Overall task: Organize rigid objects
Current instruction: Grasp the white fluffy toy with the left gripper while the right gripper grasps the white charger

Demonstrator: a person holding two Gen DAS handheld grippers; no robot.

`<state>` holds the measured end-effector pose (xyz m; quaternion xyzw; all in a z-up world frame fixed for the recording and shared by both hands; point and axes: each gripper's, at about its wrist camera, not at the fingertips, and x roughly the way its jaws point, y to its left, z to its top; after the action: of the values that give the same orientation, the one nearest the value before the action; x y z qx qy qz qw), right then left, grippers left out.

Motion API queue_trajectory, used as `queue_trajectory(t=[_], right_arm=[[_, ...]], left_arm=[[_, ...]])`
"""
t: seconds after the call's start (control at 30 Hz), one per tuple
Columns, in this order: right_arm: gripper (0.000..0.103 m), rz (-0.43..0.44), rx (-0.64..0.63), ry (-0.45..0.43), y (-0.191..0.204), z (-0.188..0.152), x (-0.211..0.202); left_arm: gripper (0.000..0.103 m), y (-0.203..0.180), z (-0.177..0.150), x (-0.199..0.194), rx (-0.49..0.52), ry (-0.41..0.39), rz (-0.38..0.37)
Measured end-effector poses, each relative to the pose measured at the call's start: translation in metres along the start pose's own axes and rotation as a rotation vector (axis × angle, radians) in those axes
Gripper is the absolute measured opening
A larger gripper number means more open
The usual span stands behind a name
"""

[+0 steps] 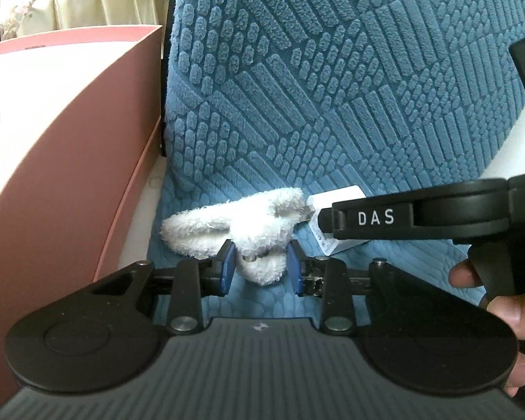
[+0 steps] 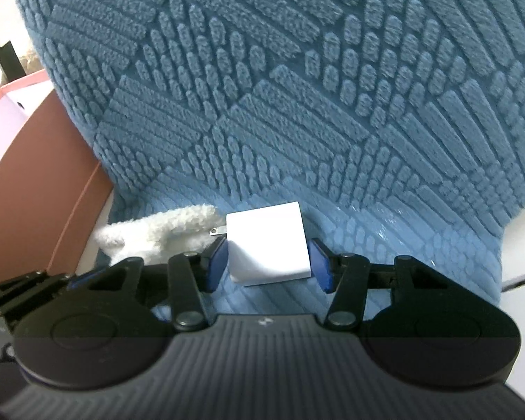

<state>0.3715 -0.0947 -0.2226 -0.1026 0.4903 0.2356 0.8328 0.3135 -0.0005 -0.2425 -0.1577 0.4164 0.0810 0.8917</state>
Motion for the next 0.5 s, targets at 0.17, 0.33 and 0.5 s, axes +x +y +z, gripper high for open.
queue_trajectory(t=[0.17,0.33,0.5], right_arm=[[0.054,-0.044,0.022,0.01,-0.001,-0.02,-0.013],[0.054,-0.093,0.046,0.018,0.0,-0.042,-0.028],[0.054,-0.124,0.071,0.031,-0.006,-0.072,-0.048]], left_arm=[[0.036,-0.001,-0.009,-0.021,0.011,0.019,-0.025],[0.035,-0.003,-0.022,-0.046,0.029,0.042,-0.059],[0.035,-0.004,-0.036,-0.072,0.036,0.061,-0.082]])
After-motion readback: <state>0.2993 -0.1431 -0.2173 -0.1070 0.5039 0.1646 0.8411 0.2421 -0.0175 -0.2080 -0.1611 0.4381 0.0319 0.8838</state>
